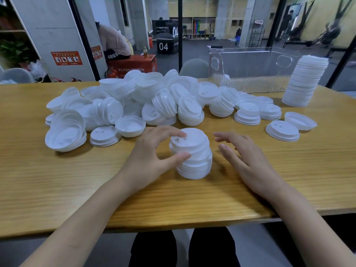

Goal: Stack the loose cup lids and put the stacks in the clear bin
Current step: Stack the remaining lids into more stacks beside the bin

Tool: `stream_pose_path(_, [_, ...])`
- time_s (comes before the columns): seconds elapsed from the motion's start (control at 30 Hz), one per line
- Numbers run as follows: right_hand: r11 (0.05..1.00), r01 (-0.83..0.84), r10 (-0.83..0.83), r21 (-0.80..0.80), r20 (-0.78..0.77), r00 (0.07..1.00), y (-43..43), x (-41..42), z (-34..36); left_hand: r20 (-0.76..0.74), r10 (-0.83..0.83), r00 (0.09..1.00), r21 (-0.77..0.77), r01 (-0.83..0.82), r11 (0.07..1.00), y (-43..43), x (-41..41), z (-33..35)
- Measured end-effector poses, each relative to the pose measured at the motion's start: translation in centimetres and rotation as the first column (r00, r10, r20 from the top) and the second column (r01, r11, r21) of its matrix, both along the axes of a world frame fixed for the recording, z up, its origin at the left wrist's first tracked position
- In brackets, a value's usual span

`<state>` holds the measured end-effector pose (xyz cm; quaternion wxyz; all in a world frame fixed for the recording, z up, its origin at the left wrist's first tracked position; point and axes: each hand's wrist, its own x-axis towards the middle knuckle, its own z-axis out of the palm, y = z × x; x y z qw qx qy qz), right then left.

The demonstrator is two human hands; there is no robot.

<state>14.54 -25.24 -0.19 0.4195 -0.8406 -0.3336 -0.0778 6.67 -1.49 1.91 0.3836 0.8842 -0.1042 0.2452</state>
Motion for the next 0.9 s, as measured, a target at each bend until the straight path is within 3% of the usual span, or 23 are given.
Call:
stream_pose_path(0.77, [1.000, -0.021, 0.020, -0.012, -0.011, 1.000, 0.0, 0.0, -0.2, -0.073, -0.046, 0.996, 0.146, 0.057, 0.988, -0.2, 0.1, -0.8])
stream_pose_path(0.9, [1.000, -0.019, 0.019, -0.022, -0.003, 1.000, 0.0, 0.0, -0.2, -0.008, 0.003, 1.000, 0.098, -0.002, 0.995, 1.1, 0.0, 0.4])
